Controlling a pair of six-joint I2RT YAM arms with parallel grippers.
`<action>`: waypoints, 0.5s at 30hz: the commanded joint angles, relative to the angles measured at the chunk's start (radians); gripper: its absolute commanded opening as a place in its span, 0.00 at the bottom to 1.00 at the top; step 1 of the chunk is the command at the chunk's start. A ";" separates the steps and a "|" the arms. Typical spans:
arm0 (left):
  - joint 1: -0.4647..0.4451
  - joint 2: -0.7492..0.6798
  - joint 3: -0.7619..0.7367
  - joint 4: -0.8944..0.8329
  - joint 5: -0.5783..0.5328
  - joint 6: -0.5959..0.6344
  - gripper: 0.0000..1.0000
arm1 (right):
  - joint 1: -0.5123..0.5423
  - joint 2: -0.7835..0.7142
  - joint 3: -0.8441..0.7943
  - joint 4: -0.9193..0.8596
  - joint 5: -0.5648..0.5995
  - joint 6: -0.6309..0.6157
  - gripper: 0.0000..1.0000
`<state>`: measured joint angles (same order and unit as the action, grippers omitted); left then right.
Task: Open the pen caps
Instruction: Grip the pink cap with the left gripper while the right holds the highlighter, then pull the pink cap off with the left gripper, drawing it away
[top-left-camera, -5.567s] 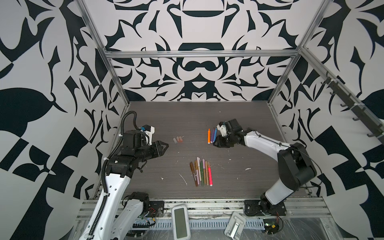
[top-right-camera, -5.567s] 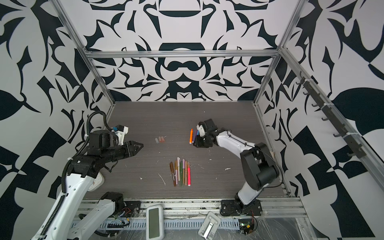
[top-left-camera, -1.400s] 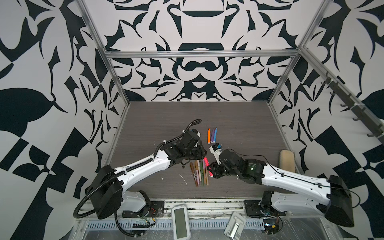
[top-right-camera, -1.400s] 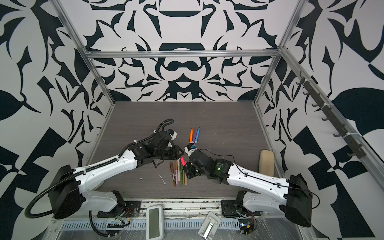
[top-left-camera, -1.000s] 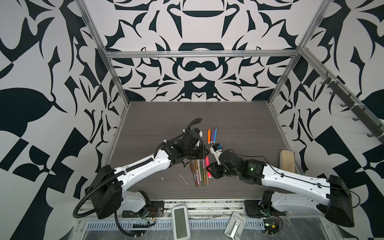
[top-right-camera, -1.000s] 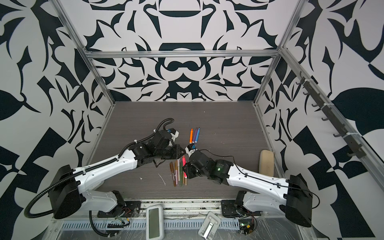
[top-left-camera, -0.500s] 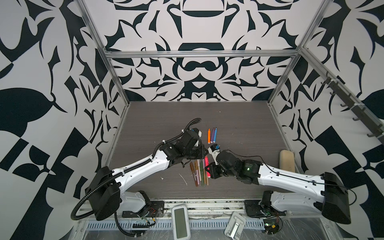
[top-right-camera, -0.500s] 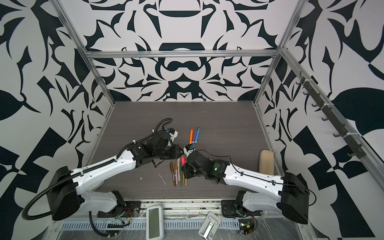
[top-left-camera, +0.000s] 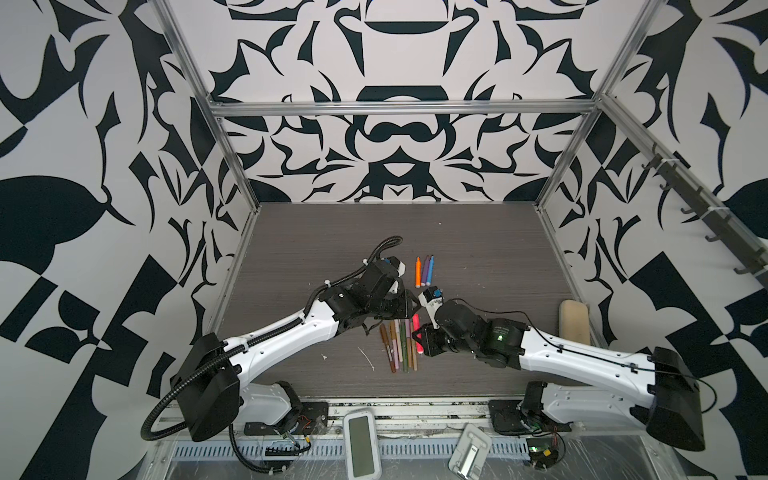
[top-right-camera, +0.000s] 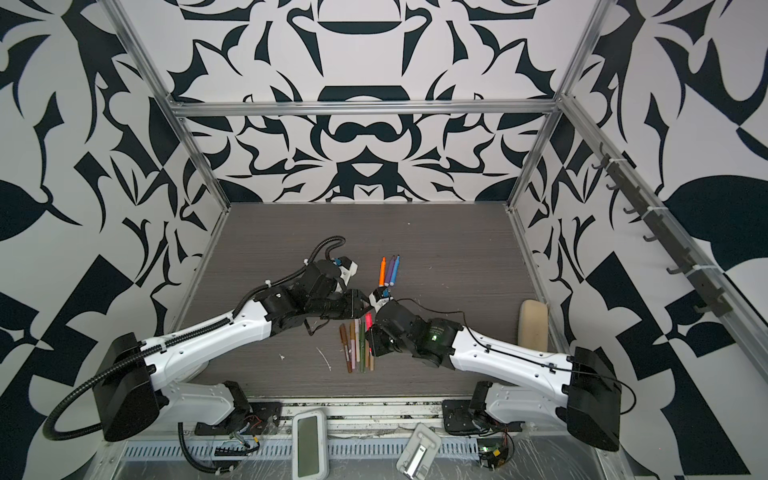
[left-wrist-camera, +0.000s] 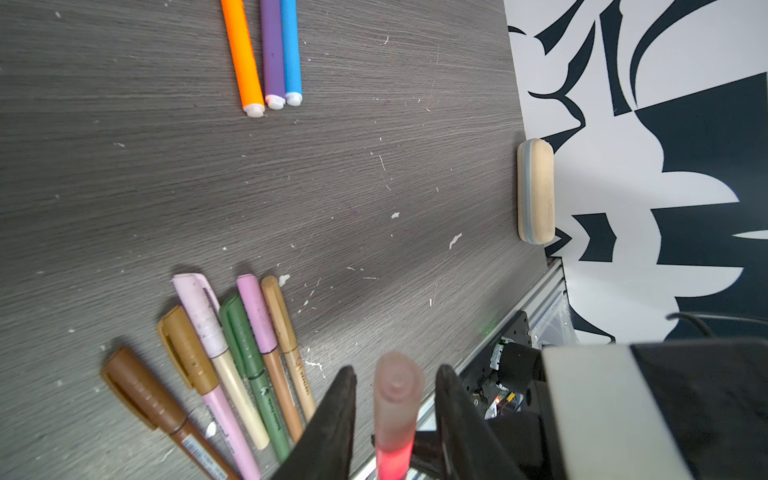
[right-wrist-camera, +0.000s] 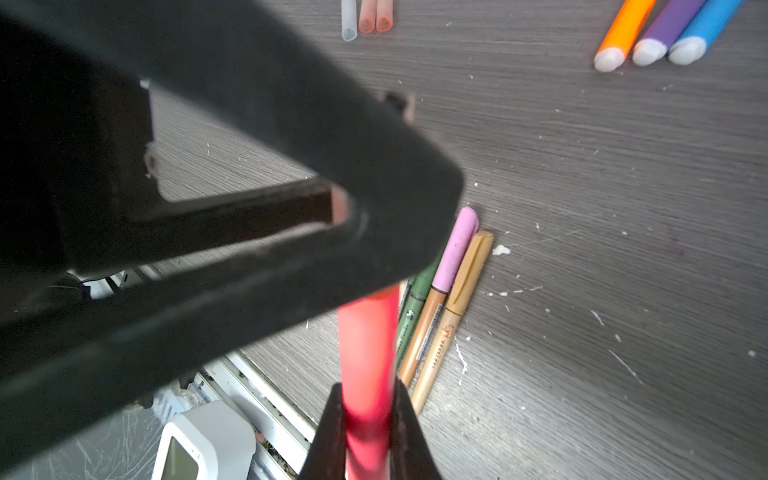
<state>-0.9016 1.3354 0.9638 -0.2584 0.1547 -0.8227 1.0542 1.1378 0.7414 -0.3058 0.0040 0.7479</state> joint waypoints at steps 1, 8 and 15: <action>0.000 -0.007 -0.011 0.013 0.014 -0.003 0.36 | -0.002 -0.014 0.052 -0.007 0.016 -0.021 0.00; 0.000 0.003 -0.004 0.015 0.021 0.000 0.23 | -0.002 -0.007 0.061 -0.014 0.017 -0.030 0.00; 0.001 0.002 -0.002 0.016 0.019 0.007 0.00 | -0.002 -0.009 0.058 -0.018 0.022 -0.030 0.00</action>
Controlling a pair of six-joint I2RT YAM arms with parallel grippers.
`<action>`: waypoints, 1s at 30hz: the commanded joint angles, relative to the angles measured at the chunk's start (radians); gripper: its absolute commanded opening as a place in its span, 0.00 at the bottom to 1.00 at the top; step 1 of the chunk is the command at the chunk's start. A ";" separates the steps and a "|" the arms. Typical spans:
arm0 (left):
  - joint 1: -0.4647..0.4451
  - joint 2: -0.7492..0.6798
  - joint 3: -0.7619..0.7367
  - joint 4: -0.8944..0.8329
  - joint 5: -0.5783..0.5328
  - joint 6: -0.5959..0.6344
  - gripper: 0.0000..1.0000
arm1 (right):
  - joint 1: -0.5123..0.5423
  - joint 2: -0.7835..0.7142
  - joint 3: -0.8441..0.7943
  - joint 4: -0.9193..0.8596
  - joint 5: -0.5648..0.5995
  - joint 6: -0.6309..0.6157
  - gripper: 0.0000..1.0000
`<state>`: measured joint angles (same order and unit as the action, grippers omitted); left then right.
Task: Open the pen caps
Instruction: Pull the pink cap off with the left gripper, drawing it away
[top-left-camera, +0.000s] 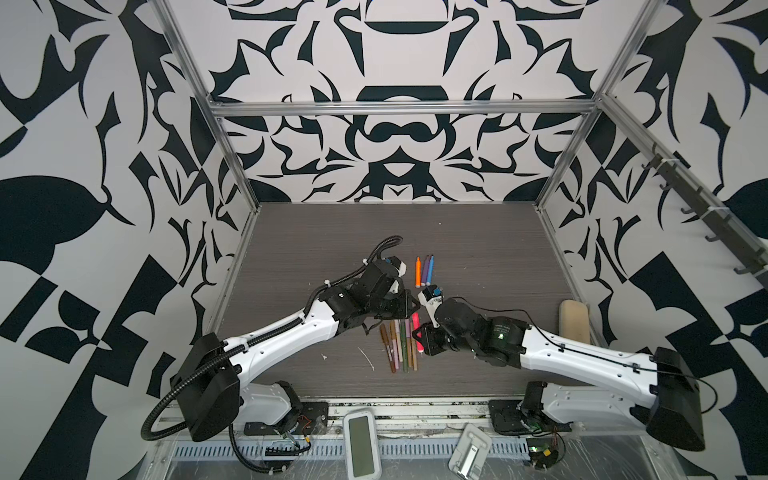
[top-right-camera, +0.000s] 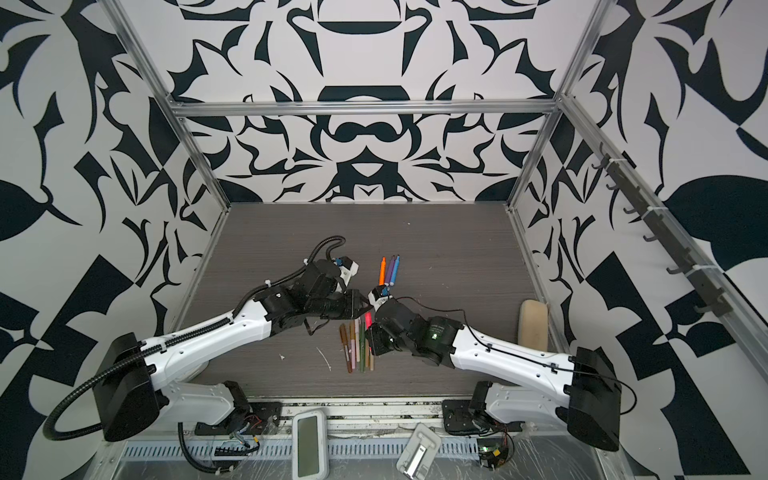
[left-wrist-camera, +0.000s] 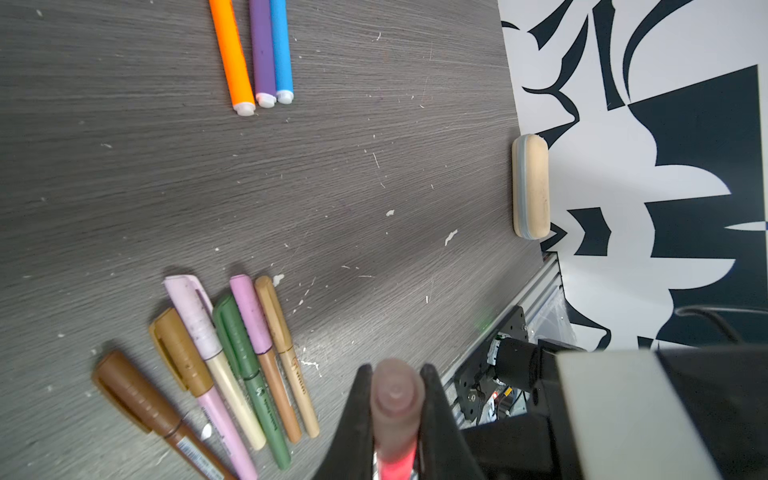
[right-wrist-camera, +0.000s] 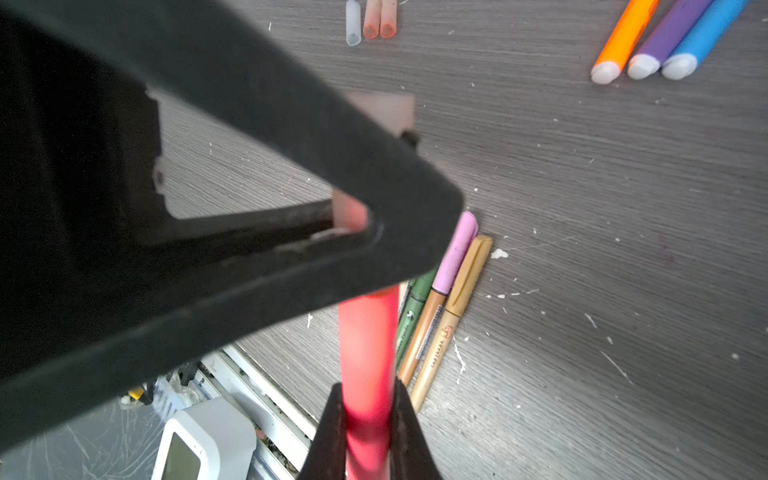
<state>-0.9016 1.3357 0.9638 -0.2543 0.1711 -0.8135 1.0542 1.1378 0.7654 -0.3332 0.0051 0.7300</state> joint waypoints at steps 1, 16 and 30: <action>0.014 0.003 0.012 0.008 -0.008 0.013 0.00 | -0.002 -0.004 0.030 0.010 0.019 -0.012 0.00; 0.628 0.321 0.486 -0.216 0.136 0.187 0.00 | 0.105 -0.013 -0.132 0.193 0.039 0.090 0.00; 0.774 0.296 0.043 -0.087 0.042 0.246 0.00 | 0.086 -0.053 -0.101 0.073 0.124 0.021 0.00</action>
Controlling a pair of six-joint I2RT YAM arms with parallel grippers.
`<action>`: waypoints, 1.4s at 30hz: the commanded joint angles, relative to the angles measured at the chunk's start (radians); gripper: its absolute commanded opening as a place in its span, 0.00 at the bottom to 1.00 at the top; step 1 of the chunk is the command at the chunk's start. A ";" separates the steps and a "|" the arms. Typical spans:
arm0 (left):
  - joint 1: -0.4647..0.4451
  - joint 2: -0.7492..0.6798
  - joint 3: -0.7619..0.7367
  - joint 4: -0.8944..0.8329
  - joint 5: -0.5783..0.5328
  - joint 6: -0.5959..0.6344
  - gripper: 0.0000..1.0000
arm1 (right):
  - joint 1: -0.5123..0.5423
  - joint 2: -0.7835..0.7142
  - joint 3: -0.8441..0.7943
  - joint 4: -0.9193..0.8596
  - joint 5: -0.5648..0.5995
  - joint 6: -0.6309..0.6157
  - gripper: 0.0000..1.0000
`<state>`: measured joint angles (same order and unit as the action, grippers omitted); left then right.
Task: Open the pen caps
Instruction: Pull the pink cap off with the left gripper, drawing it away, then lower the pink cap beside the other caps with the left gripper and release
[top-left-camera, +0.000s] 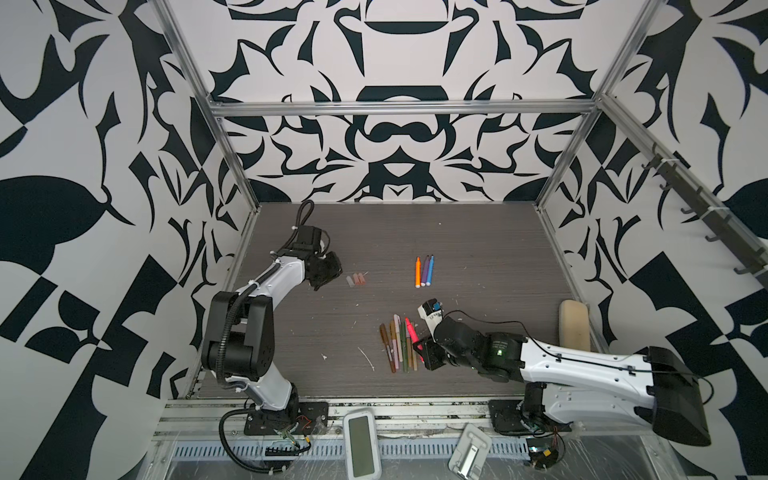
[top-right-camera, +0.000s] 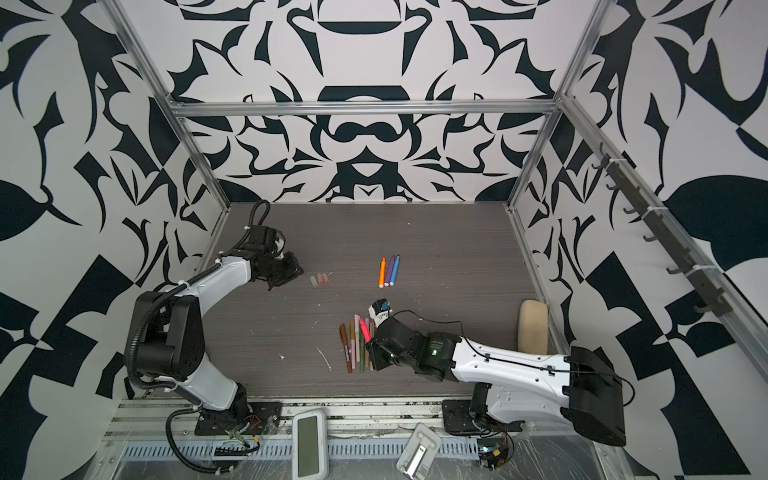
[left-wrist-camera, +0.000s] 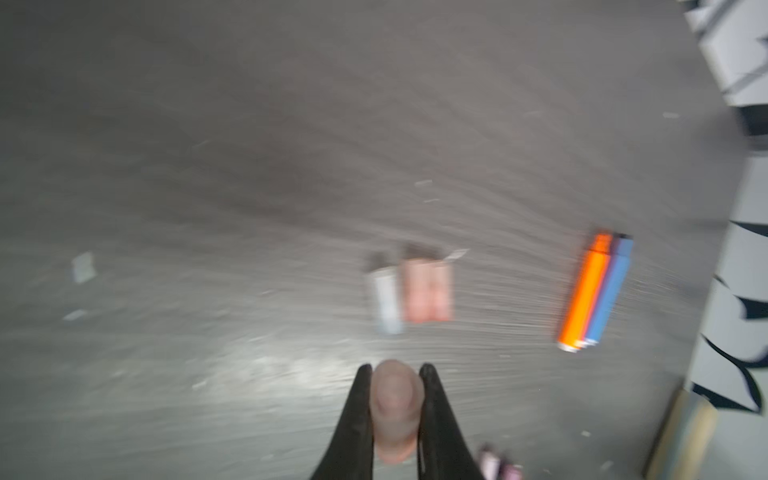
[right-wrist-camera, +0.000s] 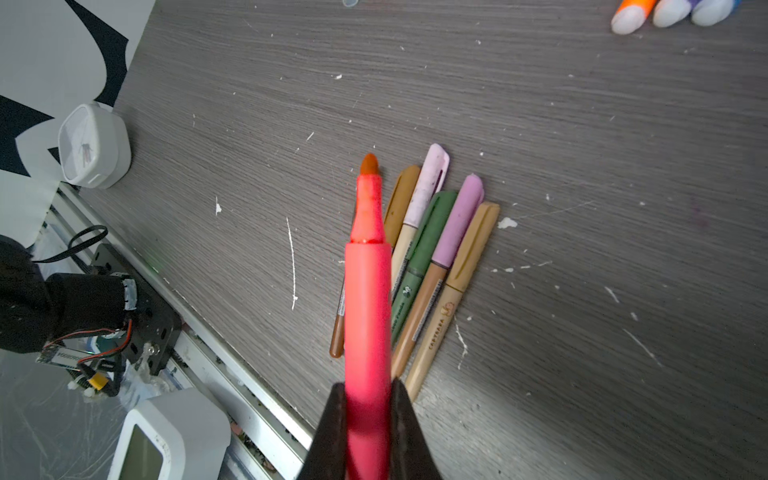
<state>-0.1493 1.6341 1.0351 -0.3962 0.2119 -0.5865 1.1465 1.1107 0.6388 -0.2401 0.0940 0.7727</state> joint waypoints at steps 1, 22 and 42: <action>0.022 0.014 -0.031 0.066 0.009 0.020 0.00 | -0.006 -0.029 0.023 -0.022 0.036 -0.020 0.00; 0.005 0.207 -0.007 0.152 0.186 -0.006 0.00 | -0.015 -0.068 -0.007 -0.042 0.049 0.004 0.00; 0.005 0.213 0.002 0.148 0.192 -0.014 0.35 | -0.019 -0.073 0.013 -0.073 0.056 -0.005 0.00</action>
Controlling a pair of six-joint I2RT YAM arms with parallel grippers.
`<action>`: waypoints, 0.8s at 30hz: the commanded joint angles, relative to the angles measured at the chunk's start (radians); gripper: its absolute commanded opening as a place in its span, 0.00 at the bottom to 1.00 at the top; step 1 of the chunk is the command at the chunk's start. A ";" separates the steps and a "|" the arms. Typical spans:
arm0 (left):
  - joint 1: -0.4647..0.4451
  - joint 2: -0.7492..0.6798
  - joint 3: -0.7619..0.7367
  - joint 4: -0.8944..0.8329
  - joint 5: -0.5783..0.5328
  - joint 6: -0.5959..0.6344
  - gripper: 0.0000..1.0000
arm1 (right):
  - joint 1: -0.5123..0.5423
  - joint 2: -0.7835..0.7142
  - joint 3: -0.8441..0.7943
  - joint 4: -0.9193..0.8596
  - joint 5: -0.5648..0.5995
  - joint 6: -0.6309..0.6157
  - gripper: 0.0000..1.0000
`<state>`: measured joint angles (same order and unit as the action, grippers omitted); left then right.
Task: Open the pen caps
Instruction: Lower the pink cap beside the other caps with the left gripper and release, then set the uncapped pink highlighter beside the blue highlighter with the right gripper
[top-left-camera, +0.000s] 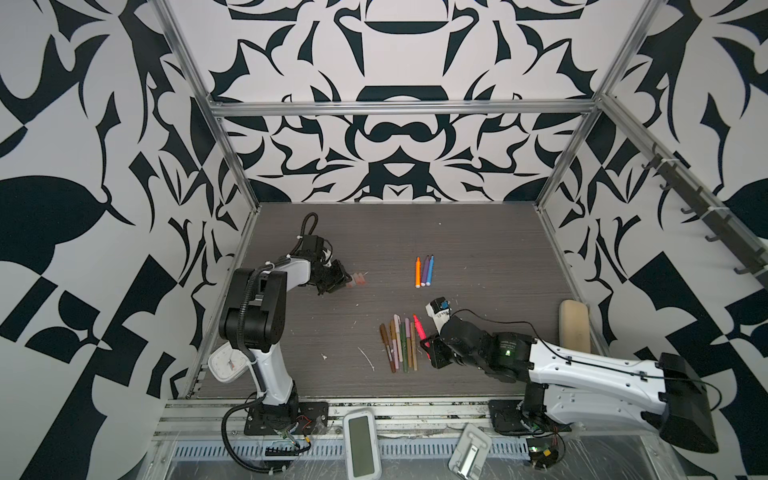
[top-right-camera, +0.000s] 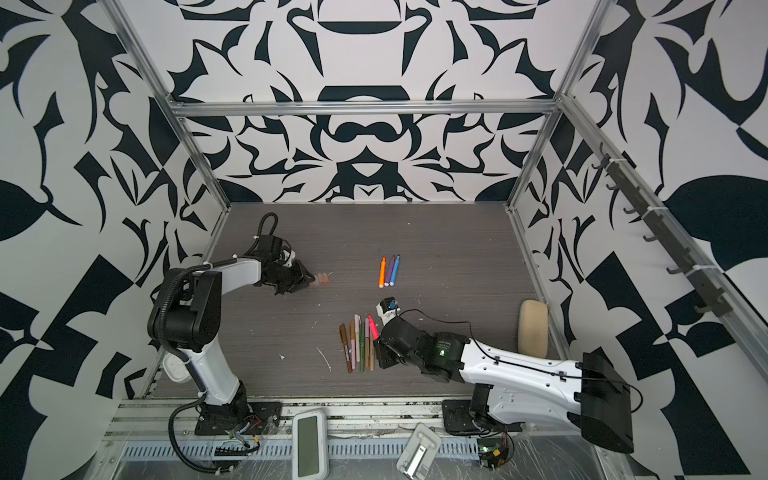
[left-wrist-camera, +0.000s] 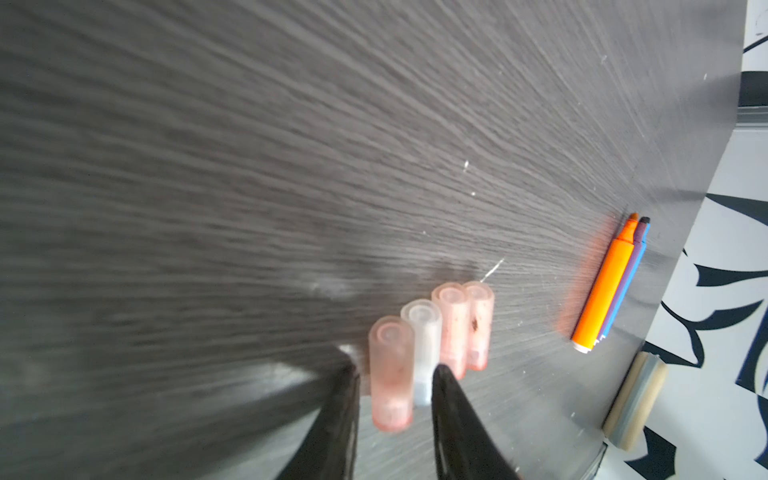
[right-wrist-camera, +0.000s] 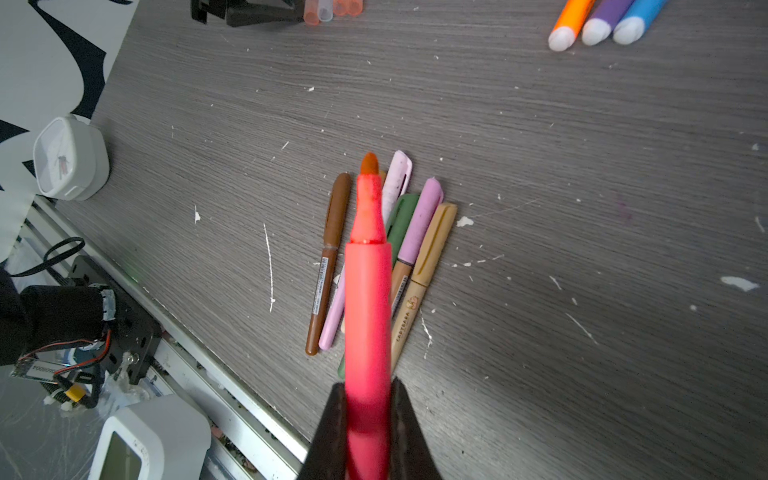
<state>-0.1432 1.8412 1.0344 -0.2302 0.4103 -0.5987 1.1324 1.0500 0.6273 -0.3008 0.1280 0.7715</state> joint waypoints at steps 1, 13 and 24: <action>-0.001 0.003 0.003 -0.018 -0.006 -0.001 0.35 | -0.006 -0.014 0.026 -0.015 0.024 -0.004 0.00; -0.001 -0.080 -0.017 -0.047 -0.006 -0.009 0.35 | -0.482 -0.004 0.069 -0.096 -0.310 -0.179 0.00; -0.001 -0.470 -0.044 -0.263 0.087 0.036 0.35 | -0.871 0.435 0.268 0.089 -0.574 -0.286 0.00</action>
<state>-0.1436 1.4681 0.9939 -0.3717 0.4355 -0.5949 0.2977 1.4033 0.8433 -0.3019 -0.3313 0.5152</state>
